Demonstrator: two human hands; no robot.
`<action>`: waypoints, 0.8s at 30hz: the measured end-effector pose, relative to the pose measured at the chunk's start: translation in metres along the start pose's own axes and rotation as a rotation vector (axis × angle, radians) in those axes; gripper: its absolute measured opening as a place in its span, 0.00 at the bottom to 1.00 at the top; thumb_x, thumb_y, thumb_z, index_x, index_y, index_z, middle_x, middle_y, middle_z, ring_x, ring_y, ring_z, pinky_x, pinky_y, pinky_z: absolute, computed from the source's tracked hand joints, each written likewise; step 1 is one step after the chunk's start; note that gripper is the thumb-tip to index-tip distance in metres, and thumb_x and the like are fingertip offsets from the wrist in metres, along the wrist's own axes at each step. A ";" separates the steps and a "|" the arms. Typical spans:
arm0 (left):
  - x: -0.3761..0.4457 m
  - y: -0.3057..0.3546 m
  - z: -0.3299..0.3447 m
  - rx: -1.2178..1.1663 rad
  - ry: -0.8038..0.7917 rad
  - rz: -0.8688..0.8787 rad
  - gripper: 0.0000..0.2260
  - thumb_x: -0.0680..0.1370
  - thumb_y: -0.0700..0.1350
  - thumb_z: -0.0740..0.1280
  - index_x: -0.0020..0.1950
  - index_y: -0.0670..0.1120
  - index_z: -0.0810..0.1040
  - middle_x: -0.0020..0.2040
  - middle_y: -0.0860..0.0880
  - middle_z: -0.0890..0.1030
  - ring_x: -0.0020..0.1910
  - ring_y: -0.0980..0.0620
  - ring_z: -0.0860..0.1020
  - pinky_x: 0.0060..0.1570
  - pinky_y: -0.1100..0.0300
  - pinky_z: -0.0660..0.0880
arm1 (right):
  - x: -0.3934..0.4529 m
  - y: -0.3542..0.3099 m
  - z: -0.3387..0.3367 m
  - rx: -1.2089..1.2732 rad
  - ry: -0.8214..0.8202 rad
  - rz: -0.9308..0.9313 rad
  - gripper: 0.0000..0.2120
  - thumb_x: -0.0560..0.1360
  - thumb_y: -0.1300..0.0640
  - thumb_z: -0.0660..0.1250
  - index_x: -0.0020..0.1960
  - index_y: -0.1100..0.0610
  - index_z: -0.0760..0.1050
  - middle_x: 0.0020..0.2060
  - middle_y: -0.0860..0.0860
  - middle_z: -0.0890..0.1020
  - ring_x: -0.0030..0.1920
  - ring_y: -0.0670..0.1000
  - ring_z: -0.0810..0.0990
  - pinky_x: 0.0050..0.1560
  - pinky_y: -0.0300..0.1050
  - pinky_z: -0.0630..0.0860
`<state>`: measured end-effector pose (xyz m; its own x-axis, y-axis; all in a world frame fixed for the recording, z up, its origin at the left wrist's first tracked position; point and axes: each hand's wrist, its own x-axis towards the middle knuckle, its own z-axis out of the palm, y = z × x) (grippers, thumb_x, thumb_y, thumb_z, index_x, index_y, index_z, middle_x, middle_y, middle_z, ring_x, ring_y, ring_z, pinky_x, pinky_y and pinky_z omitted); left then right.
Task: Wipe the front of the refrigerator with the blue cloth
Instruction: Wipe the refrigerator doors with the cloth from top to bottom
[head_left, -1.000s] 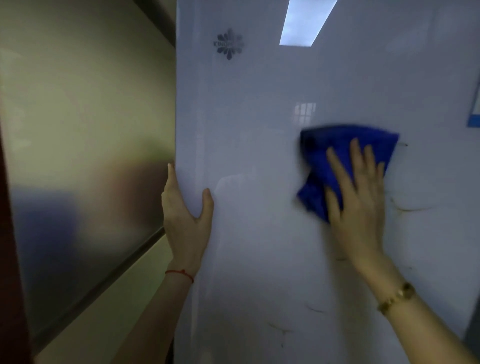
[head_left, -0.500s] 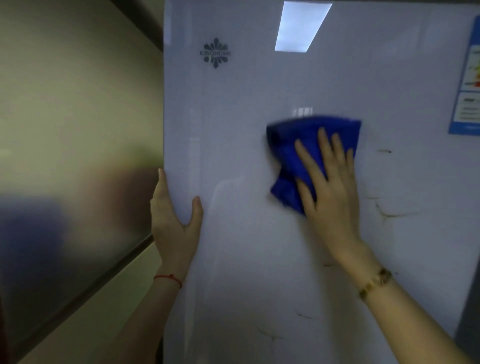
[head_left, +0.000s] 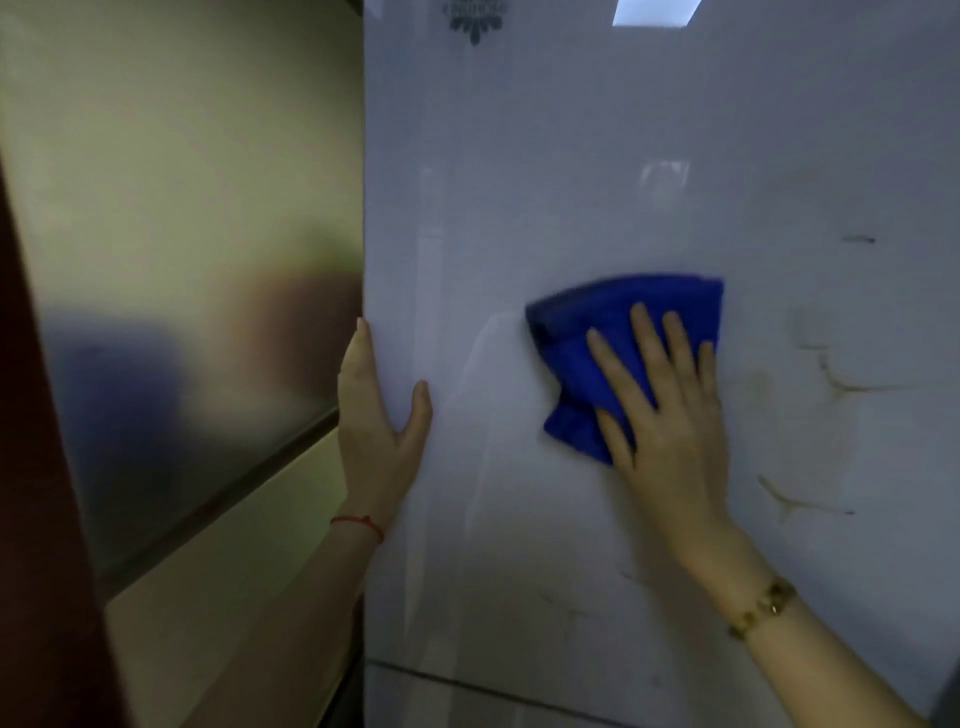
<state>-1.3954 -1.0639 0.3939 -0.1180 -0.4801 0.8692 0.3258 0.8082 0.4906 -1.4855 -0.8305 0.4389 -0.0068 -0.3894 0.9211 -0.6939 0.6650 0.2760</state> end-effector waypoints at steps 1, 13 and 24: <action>-0.001 -0.001 0.000 0.001 -0.003 0.010 0.32 0.79 0.47 0.65 0.79 0.43 0.54 0.78 0.48 0.61 0.76 0.54 0.62 0.76 0.59 0.61 | 0.009 -0.007 0.002 0.032 0.040 0.074 0.25 0.80 0.54 0.60 0.76 0.52 0.61 0.77 0.55 0.57 0.78 0.57 0.53 0.79 0.54 0.44; -0.026 -0.017 -0.003 -0.051 -0.002 -0.050 0.32 0.79 0.45 0.65 0.79 0.41 0.54 0.77 0.45 0.64 0.76 0.51 0.65 0.75 0.54 0.65 | -0.185 -0.036 0.037 -0.060 -0.206 -0.204 0.26 0.82 0.53 0.52 0.78 0.47 0.50 0.79 0.51 0.48 0.67 0.58 0.67 0.74 0.52 0.53; -0.026 -0.021 -0.003 -0.059 -0.012 -0.001 0.32 0.79 0.45 0.65 0.78 0.41 0.54 0.76 0.41 0.64 0.75 0.45 0.66 0.74 0.48 0.65 | -0.173 -0.034 0.033 -0.106 -0.209 -0.192 0.33 0.77 0.52 0.61 0.78 0.46 0.51 0.79 0.49 0.50 0.75 0.54 0.58 0.79 0.49 0.46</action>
<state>-1.3961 -1.0702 0.3610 -0.1294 -0.4765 0.8696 0.3807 0.7859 0.4873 -1.4849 -0.8067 0.2610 -0.0381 -0.6299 0.7757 -0.6178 0.6250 0.4772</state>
